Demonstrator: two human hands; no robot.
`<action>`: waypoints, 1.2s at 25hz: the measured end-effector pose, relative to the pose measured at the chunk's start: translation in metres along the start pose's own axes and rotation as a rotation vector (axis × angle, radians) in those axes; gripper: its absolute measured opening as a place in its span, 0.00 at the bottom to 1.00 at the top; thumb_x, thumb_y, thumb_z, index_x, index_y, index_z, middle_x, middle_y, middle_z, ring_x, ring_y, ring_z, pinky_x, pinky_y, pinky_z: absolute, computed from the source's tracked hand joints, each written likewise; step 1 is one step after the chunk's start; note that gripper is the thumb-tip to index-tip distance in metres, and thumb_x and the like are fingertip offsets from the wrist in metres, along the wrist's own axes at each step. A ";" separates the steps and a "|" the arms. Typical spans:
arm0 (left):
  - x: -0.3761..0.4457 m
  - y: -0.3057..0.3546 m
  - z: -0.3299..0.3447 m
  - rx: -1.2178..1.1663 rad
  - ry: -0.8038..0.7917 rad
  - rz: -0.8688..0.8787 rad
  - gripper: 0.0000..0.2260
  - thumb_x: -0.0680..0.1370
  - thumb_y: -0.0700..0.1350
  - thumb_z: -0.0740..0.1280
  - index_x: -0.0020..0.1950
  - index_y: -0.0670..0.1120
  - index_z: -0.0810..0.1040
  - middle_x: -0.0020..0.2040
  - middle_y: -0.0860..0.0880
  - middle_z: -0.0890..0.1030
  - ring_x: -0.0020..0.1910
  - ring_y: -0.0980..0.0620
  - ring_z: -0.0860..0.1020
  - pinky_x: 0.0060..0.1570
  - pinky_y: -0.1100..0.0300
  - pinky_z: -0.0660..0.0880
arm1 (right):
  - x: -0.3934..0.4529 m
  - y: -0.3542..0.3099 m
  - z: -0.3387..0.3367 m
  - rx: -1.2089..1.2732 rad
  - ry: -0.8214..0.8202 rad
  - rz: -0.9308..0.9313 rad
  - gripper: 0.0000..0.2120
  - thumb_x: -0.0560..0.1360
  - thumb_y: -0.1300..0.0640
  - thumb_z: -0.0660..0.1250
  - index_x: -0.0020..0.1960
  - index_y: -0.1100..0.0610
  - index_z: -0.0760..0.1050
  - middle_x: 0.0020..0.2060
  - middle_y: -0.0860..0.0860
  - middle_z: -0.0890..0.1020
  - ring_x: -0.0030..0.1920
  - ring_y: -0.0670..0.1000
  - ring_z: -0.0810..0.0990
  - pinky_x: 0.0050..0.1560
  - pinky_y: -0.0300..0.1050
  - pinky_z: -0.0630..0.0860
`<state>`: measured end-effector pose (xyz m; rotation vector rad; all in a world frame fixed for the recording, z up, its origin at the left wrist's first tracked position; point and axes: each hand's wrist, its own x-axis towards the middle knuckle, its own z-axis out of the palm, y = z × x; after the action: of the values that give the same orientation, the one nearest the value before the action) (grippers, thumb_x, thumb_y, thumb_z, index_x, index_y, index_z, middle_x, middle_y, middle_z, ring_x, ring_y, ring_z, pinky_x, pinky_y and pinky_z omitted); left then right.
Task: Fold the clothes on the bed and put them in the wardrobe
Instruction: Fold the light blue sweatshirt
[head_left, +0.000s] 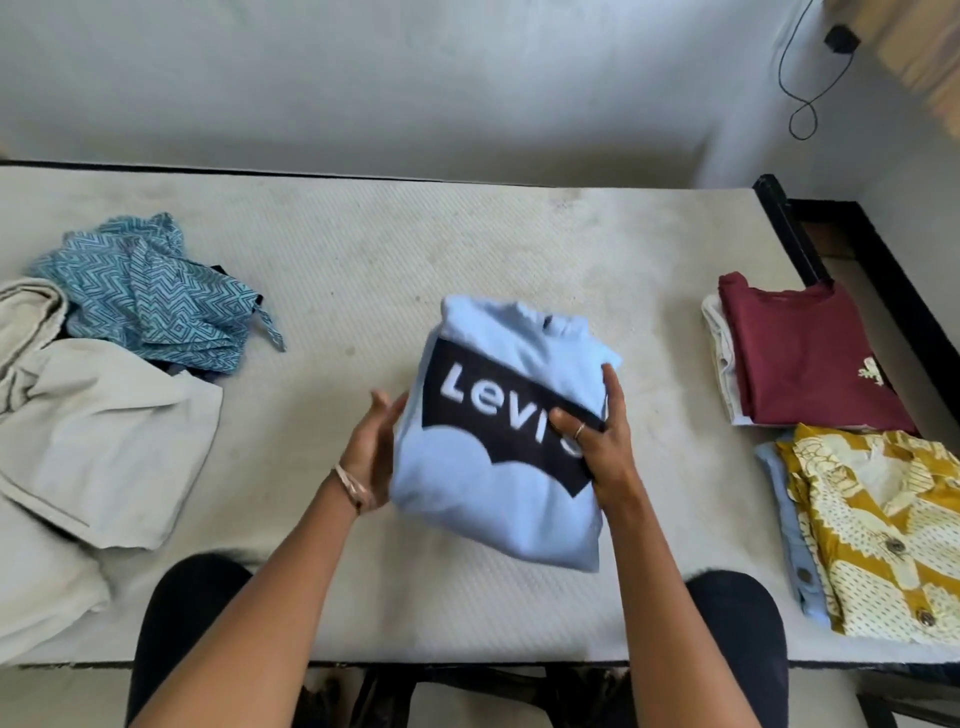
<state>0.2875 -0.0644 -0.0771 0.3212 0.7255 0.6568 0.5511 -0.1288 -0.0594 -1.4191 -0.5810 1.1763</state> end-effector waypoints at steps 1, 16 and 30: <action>-0.003 -0.011 -0.006 0.095 0.061 -0.130 0.34 0.76 0.66 0.57 0.73 0.44 0.68 0.71 0.39 0.70 0.70 0.39 0.69 0.68 0.41 0.65 | -0.002 0.018 -0.008 -0.131 -0.040 0.044 0.45 0.70 0.63 0.77 0.77 0.44 0.57 0.67 0.48 0.75 0.60 0.48 0.80 0.51 0.42 0.80; 0.103 0.002 0.015 0.990 0.659 0.166 0.20 0.69 0.48 0.77 0.58 0.45 0.78 0.55 0.47 0.81 0.53 0.46 0.79 0.53 0.56 0.76 | 0.057 0.036 -0.011 -0.331 0.340 0.085 0.09 0.72 0.56 0.75 0.47 0.59 0.79 0.41 0.54 0.83 0.42 0.55 0.81 0.39 0.49 0.76; 0.150 0.015 0.017 1.209 0.721 0.103 0.16 0.82 0.56 0.56 0.64 0.49 0.66 0.46 0.43 0.74 0.47 0.42 0.75 0.44 0.55 0.68 | 0.121 0.049 -0.011 -0.570 0.310 0.272 0.18 0.81 0.44 0.59 0.49 0.61 0.69 0.44 0.53 0.74 0.44 0.54 0.72 0.37 0.45 0.64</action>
<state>0.3772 0.0437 -0.1339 1.2693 1.7815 0.3431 0.5934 -0.0403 -0.1459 -2.1776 -0.5356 1.0035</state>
